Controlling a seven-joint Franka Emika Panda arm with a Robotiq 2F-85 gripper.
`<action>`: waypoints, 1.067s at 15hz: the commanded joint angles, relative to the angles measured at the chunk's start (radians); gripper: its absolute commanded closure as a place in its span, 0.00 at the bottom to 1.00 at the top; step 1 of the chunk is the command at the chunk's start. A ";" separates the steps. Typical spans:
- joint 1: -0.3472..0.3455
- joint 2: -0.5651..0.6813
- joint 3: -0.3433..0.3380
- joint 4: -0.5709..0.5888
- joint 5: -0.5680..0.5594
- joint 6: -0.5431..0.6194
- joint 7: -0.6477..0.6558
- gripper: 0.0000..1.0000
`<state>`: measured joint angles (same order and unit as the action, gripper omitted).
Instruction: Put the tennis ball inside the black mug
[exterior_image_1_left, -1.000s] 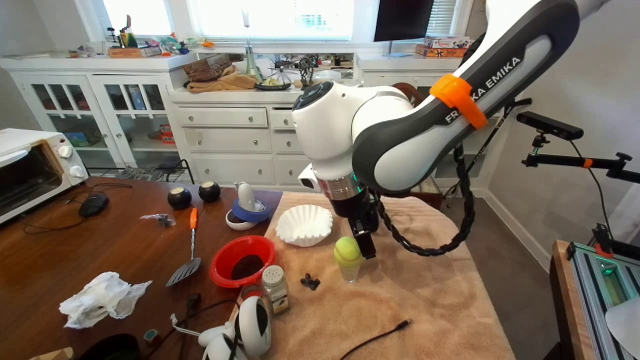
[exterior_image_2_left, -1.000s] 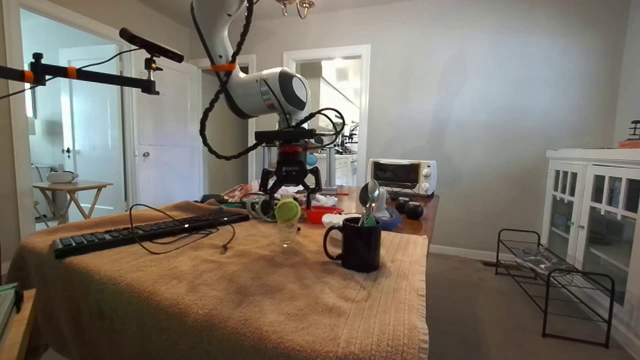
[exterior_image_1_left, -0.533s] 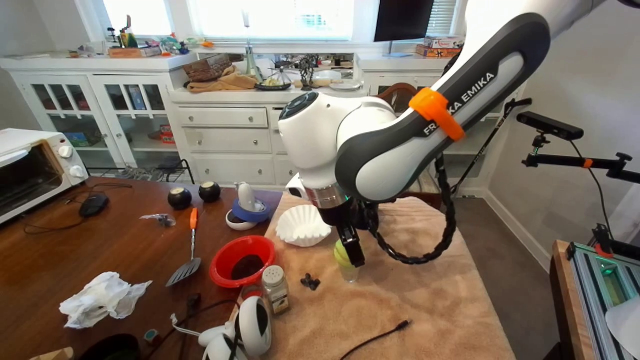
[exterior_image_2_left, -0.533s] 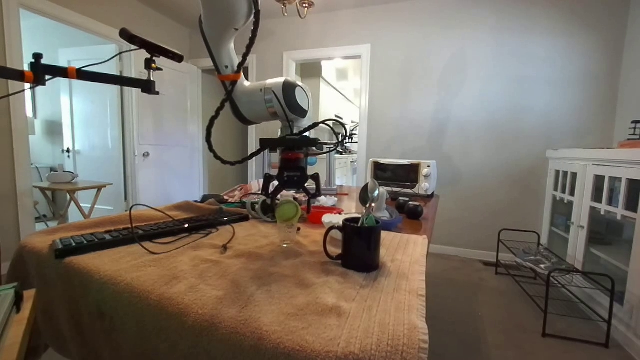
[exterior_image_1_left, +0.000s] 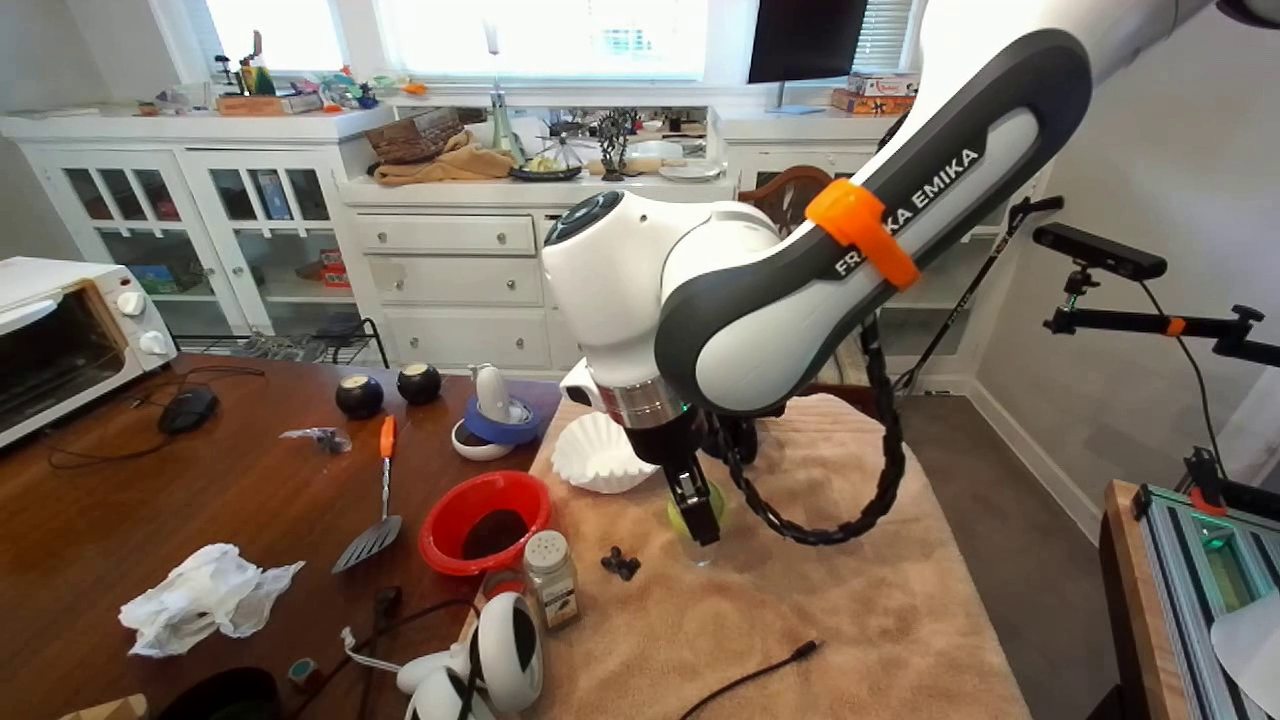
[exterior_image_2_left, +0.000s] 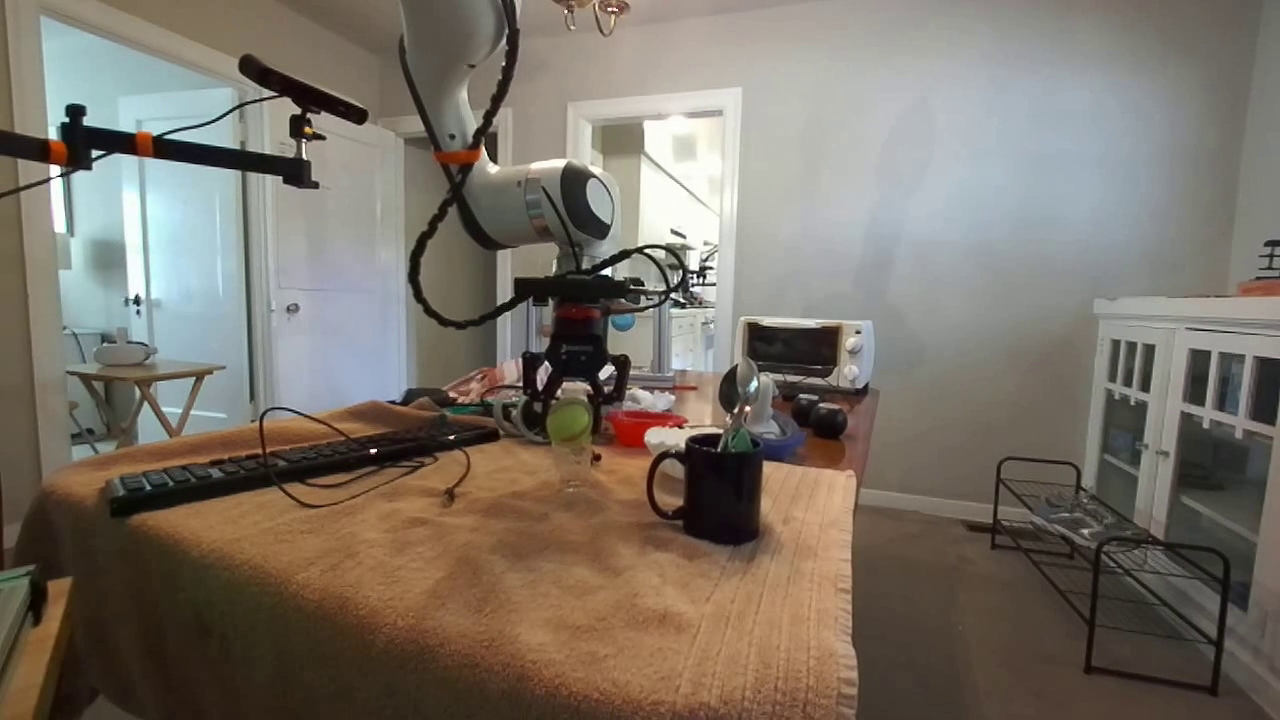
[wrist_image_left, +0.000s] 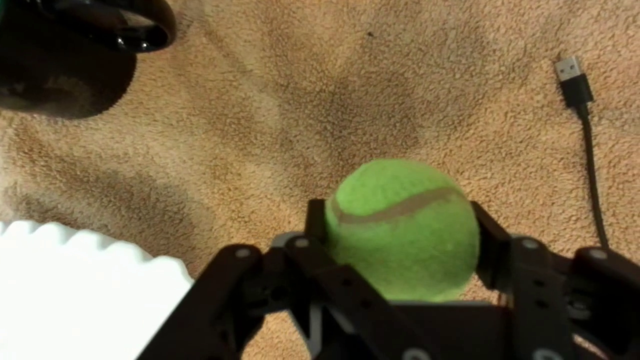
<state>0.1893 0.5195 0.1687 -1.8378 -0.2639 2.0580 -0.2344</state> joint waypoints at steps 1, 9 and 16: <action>0.004 0.013 0.000 0.022 0.031 -0.031 0.006 0.58; 0.088 -0.171 -0.034 -0.082 -0.067 -0.086 0.296 0.58; 0.068 -0.350 -0.064 -0.222 -0.127 -0.038 0.637 0.58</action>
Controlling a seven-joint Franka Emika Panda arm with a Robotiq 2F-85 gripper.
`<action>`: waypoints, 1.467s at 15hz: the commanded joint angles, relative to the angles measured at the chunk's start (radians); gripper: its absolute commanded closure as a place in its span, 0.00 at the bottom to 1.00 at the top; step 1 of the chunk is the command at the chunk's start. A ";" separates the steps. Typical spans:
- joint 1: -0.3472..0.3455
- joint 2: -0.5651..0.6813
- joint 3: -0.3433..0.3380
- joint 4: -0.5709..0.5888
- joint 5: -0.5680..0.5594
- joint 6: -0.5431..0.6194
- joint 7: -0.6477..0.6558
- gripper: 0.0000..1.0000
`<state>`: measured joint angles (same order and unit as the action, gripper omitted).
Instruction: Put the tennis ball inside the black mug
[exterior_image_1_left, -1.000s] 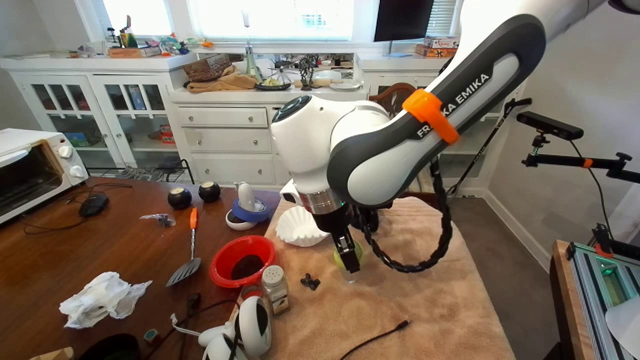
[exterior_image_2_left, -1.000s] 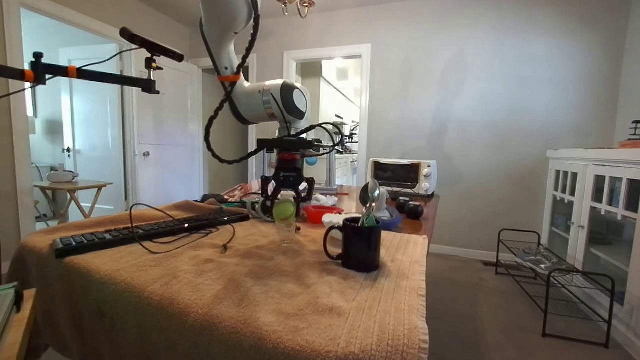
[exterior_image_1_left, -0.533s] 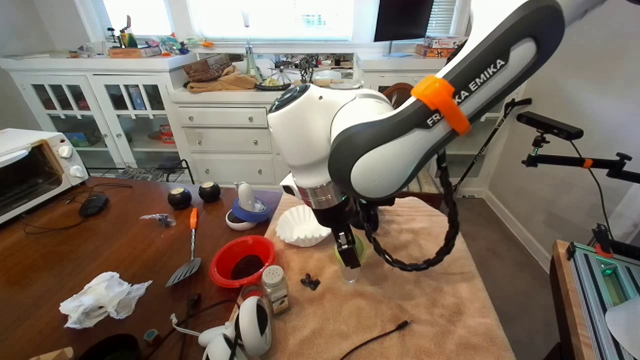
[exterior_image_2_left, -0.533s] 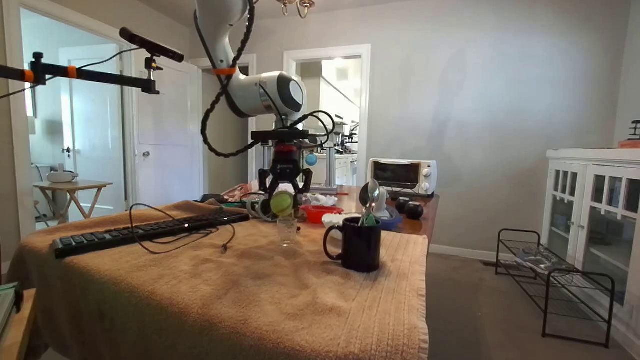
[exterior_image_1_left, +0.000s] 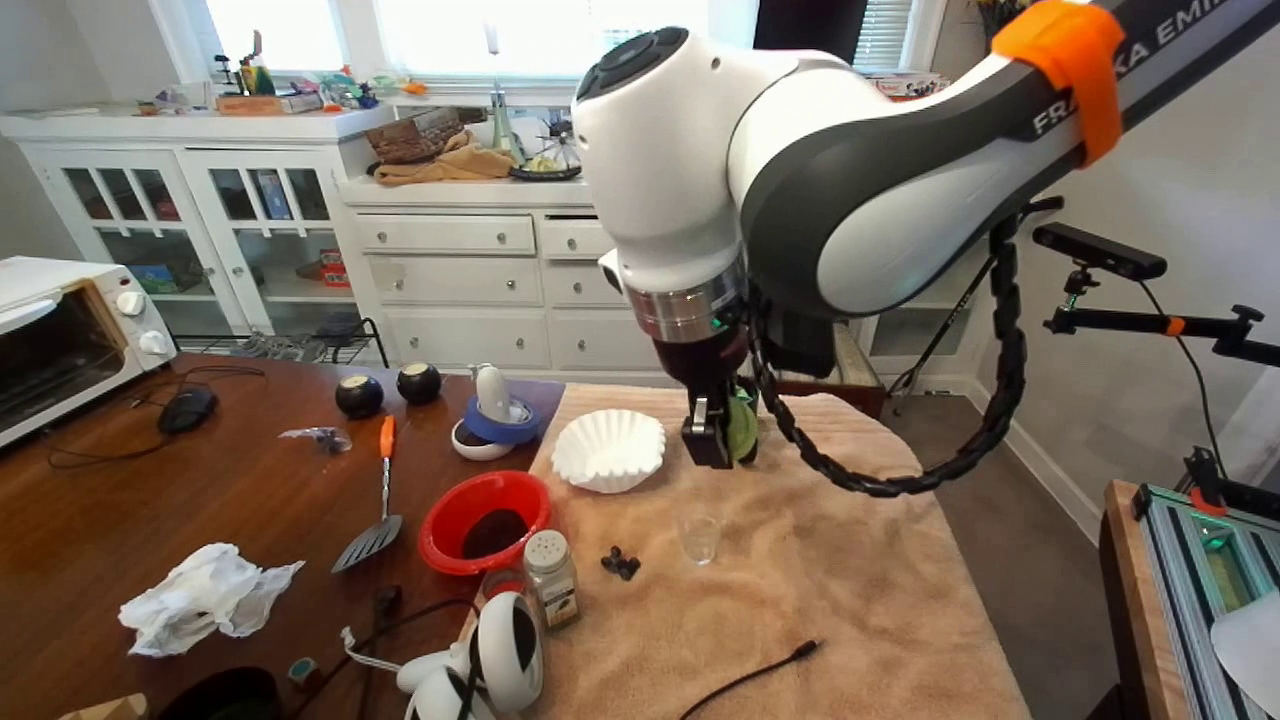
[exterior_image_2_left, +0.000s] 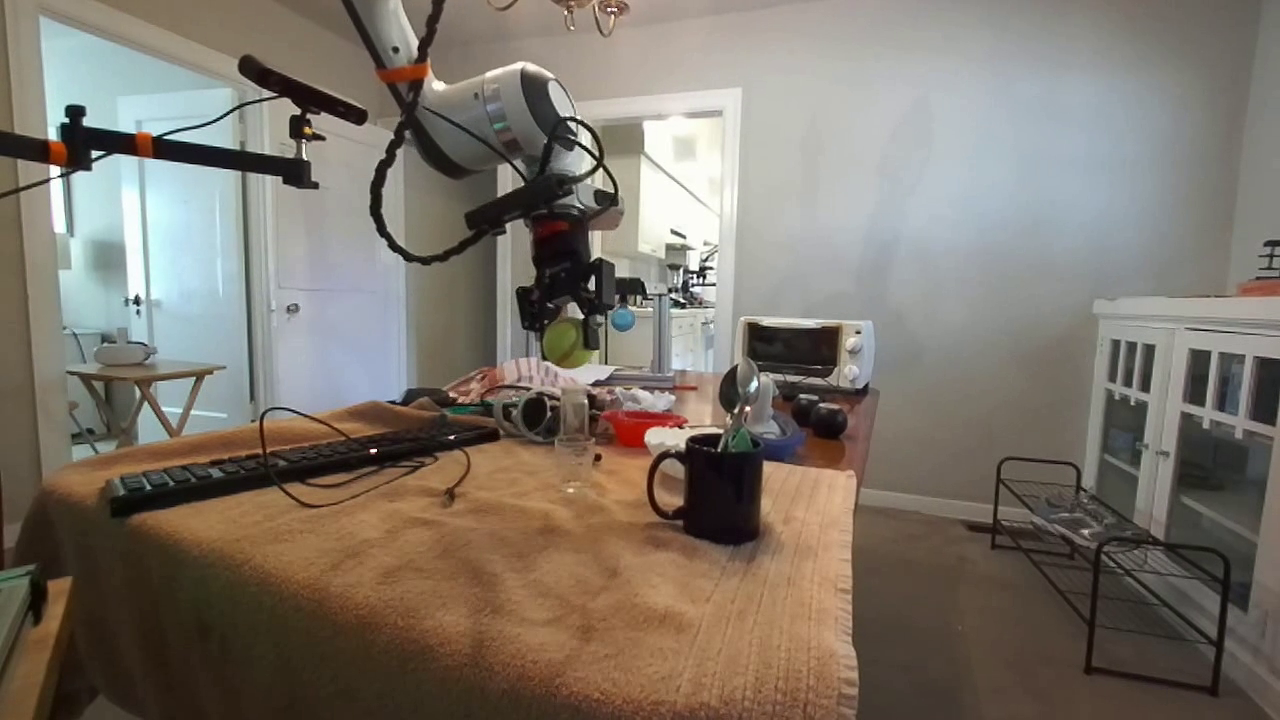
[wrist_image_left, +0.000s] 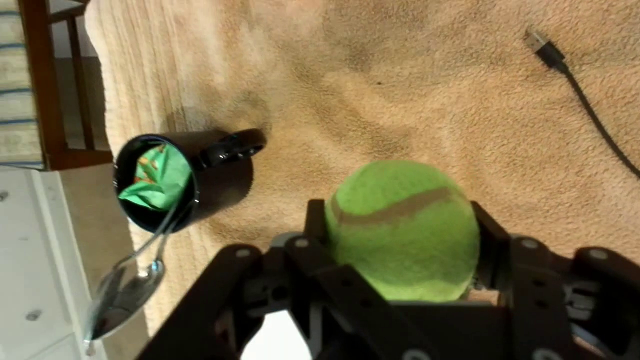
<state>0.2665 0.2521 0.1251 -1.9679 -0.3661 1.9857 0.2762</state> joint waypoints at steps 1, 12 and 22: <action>-0.015 -0.097 -0.027 -0.104 -0.028 0.031 0.172 0.58; -0.151 -0.156 -0.066 -0.147 0.122 0.120 -0.077 0.58; -0.301 -0.085 -0.143 -0.138 0.315 0.203 -0.415 0.58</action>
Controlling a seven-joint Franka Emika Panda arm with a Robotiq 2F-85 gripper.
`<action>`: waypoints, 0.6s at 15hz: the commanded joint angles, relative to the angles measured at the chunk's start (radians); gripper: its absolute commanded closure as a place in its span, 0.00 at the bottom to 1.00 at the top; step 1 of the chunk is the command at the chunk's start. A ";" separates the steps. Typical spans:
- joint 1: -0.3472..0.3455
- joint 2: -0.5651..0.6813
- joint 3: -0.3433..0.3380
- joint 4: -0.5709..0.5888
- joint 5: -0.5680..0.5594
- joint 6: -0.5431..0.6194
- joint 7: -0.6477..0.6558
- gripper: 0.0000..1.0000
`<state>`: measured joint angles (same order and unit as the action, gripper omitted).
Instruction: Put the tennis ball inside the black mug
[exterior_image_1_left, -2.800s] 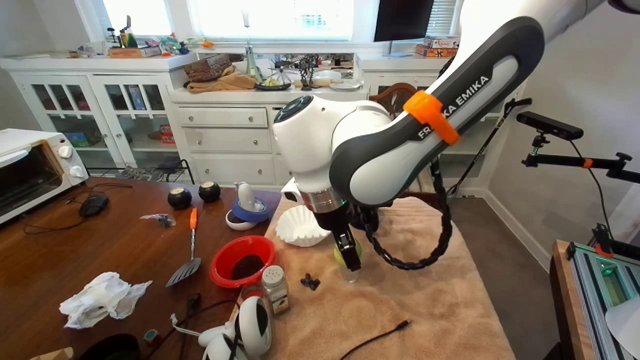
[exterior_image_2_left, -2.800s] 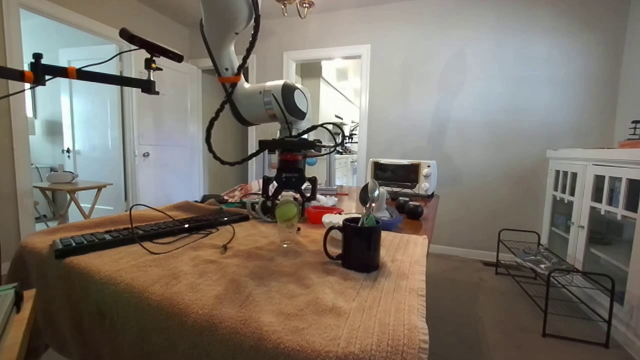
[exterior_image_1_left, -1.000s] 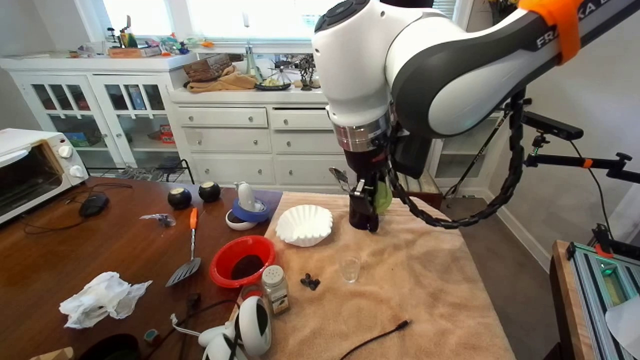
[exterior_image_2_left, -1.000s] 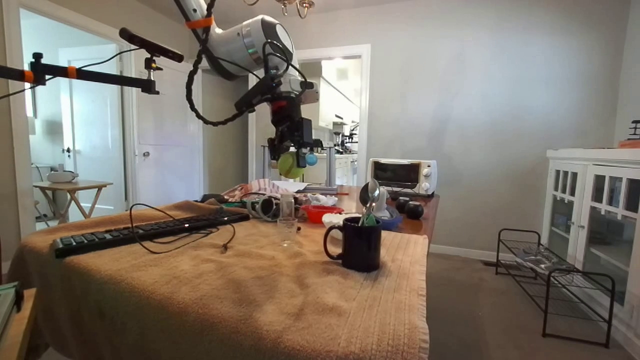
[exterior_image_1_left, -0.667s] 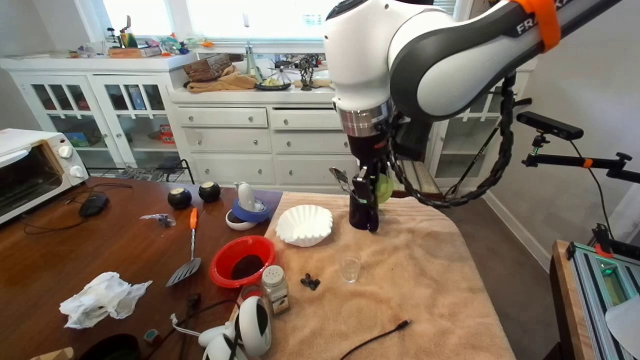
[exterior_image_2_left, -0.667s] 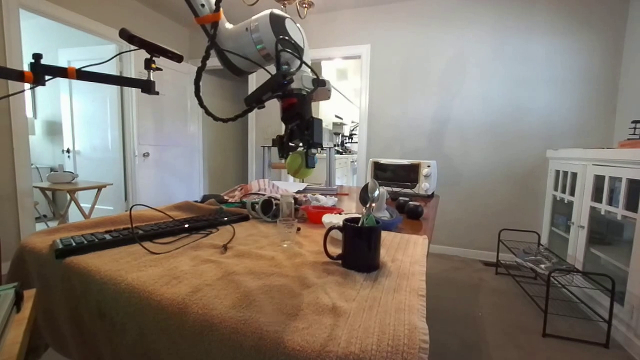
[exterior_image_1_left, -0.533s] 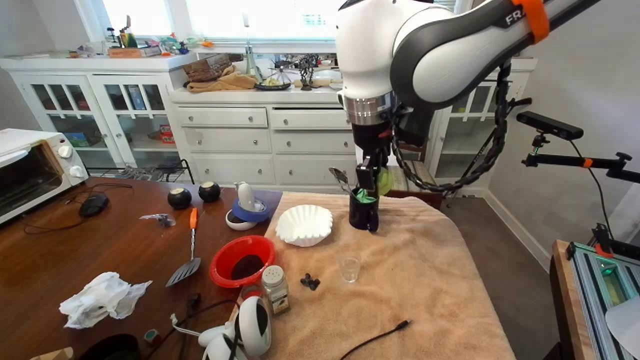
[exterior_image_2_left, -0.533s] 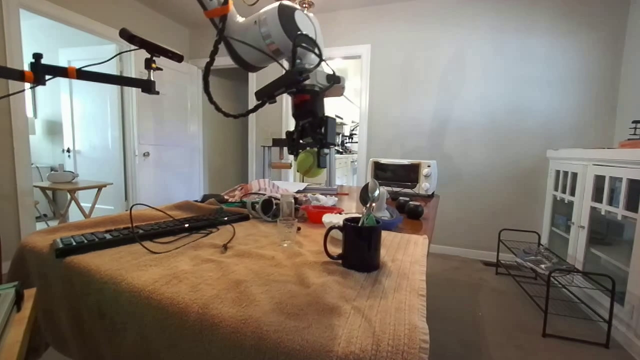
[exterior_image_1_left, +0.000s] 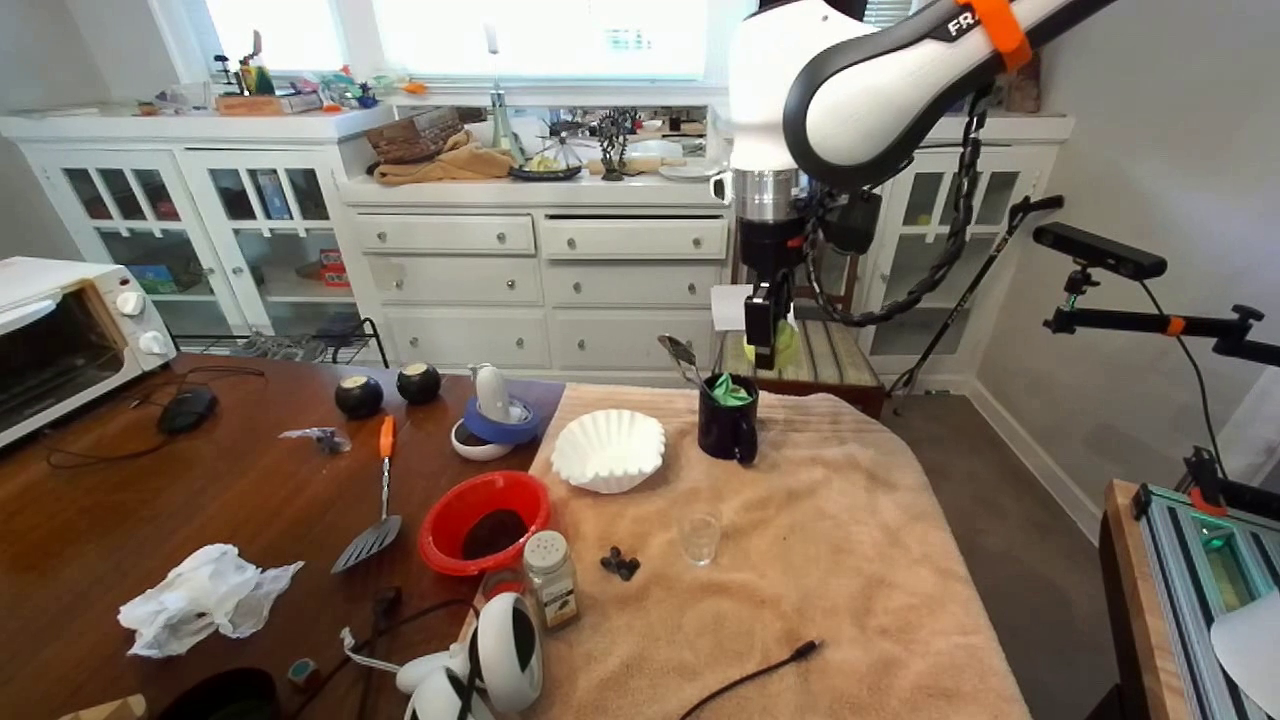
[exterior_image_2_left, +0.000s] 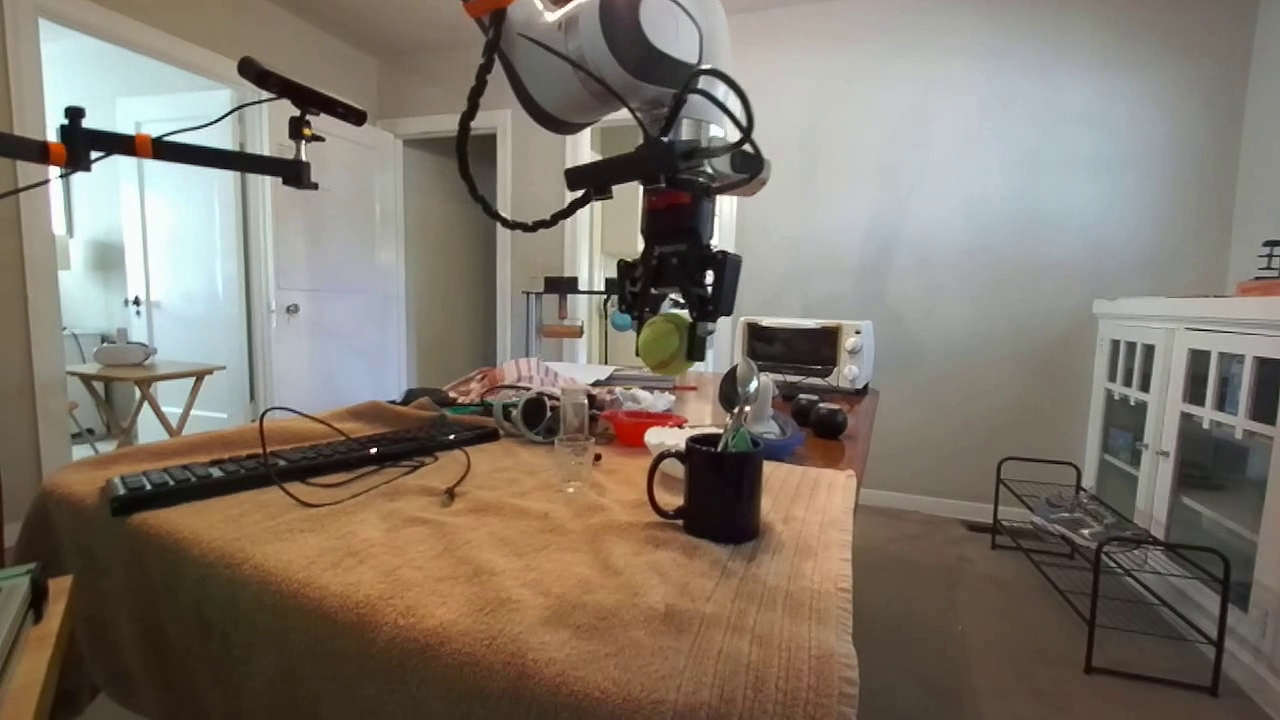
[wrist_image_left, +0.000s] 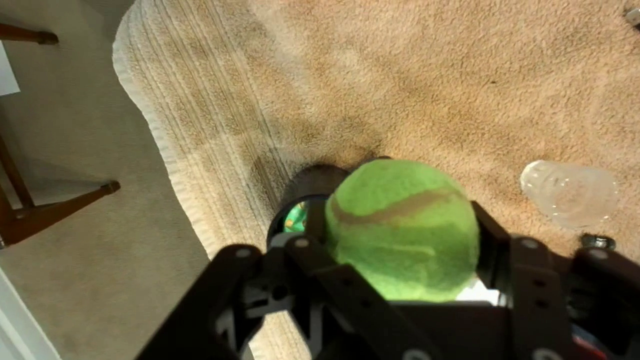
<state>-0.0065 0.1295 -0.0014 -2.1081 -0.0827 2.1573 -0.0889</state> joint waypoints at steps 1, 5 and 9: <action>-0.035 0.053 -0.026 0.018 0.016 0.026 -0.041 0.58; -0.062 0.112 -0.046 0.070 0.029 0.027 -0.034 0.58; -0.047 0.163 -0.040 0.111 0.008 0.046 0.015 0.58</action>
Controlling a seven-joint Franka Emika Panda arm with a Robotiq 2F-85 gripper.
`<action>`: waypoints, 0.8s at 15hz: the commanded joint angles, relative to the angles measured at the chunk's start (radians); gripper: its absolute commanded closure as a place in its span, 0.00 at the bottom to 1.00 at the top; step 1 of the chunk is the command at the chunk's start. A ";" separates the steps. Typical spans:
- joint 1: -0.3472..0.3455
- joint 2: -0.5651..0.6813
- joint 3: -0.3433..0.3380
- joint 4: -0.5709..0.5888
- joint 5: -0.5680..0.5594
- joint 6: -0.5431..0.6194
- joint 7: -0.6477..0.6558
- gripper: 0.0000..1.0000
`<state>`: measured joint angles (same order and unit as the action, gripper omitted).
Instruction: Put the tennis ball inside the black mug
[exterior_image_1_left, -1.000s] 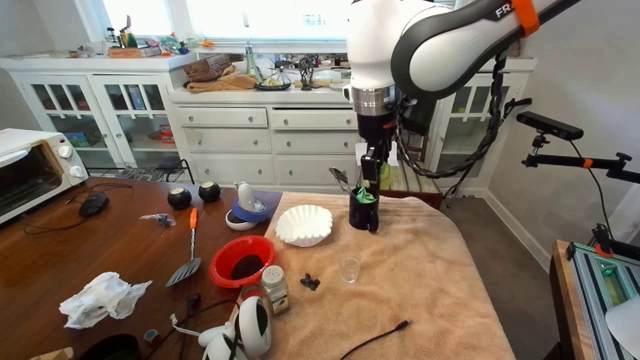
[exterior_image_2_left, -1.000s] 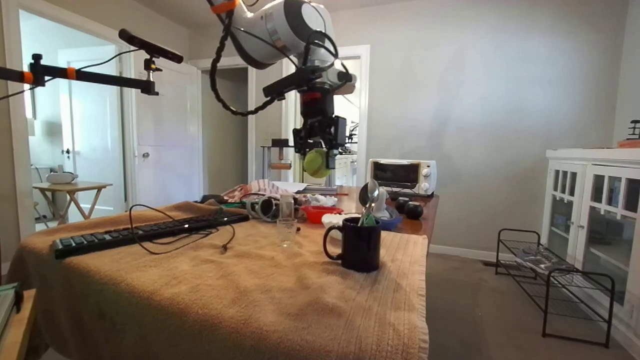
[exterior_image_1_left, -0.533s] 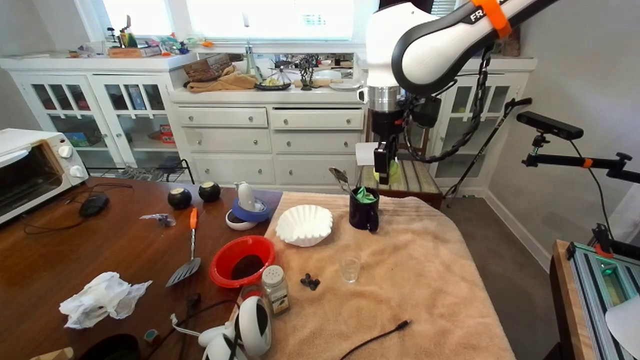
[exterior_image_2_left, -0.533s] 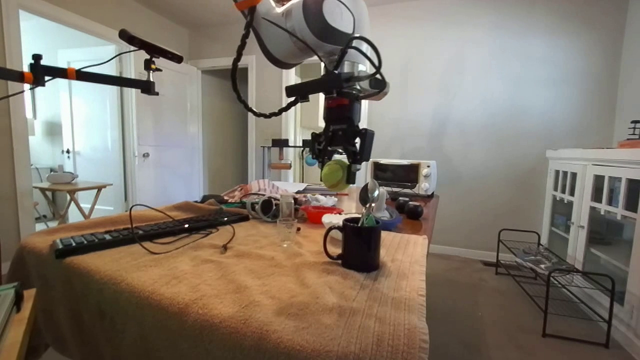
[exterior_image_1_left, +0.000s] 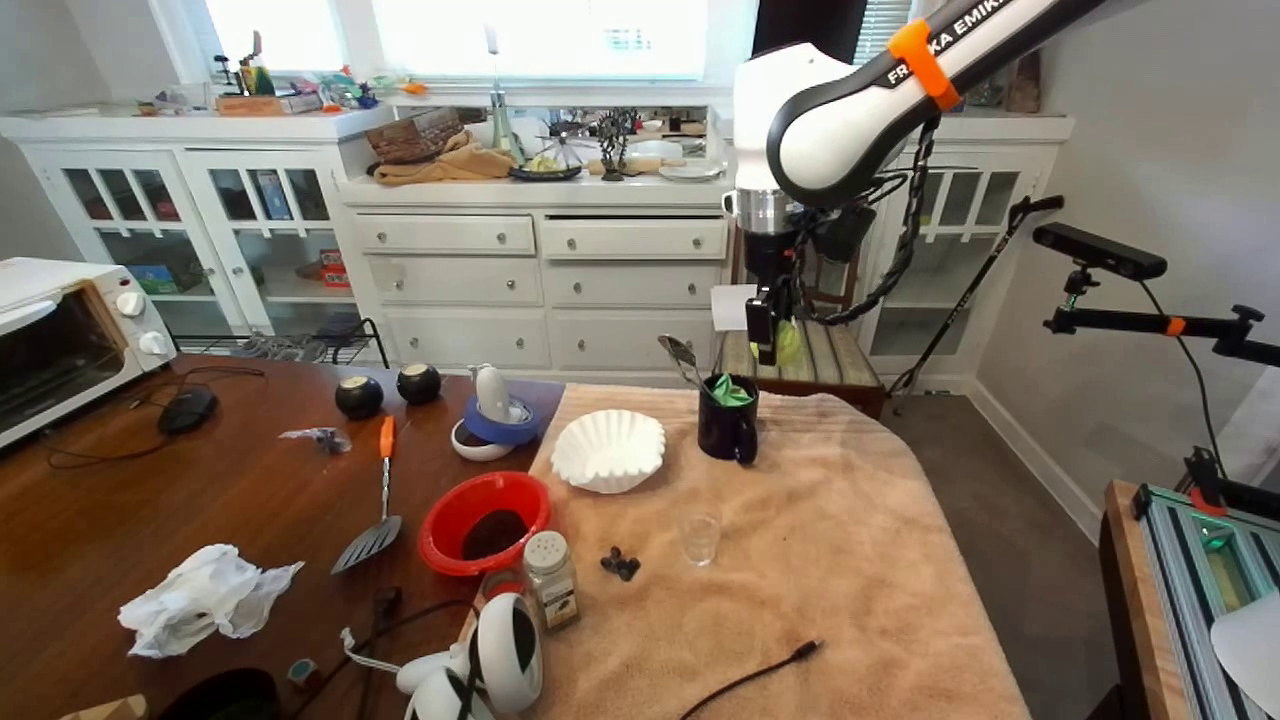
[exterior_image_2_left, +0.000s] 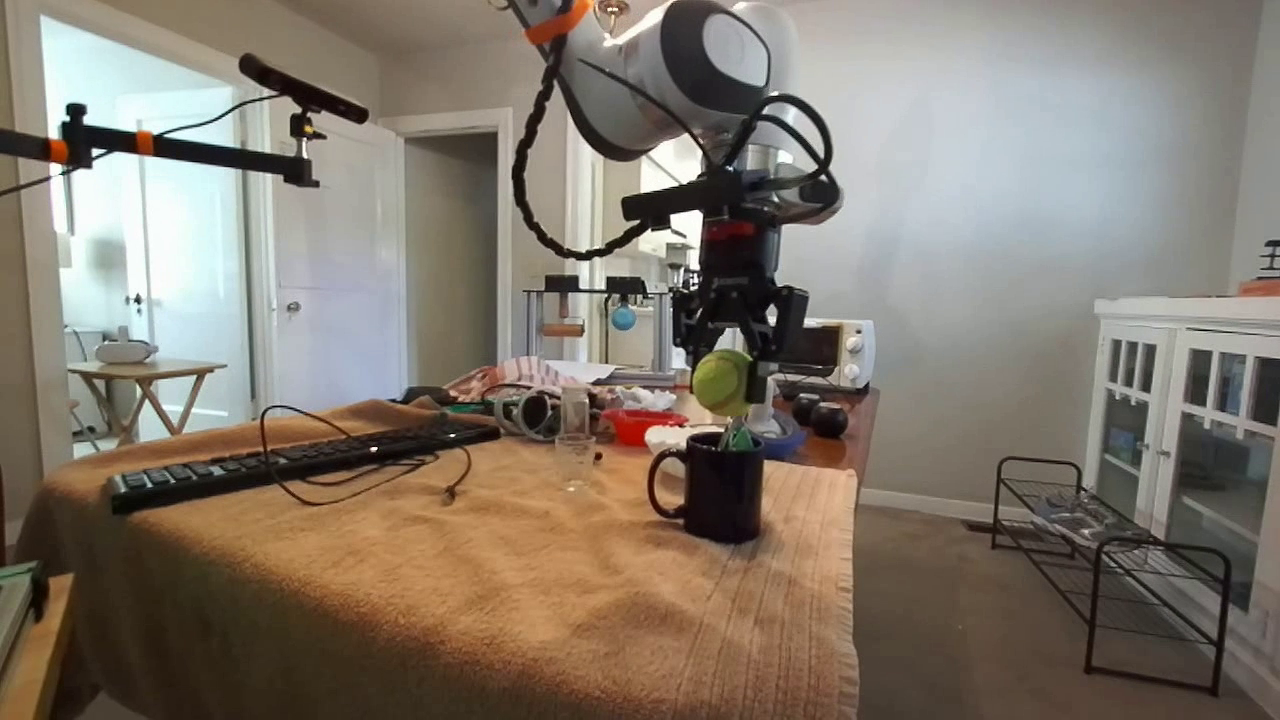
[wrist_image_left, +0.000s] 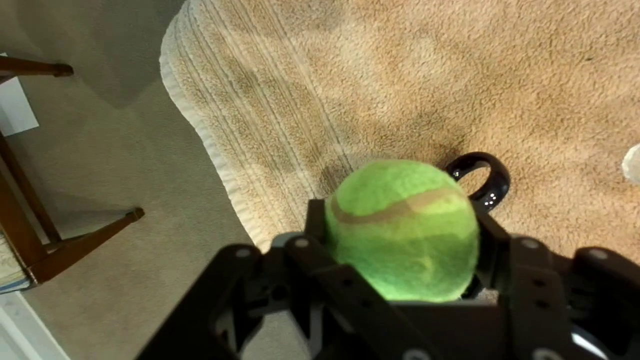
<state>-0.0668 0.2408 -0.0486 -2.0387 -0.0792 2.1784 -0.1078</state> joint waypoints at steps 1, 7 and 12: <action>0.019 0.063 0.009 0.049 -0.001 0.033 0.048 0.58; 0.039 0.131 0.010 0.093 -0.021 0.076 0.075 0.58; 0.054 0.167 0.021 0.136 -0.022 0.070 0.072 0.58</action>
<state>-0.0305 0.3723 -0.0325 -1.9390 -0.0871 2.2496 -0.0565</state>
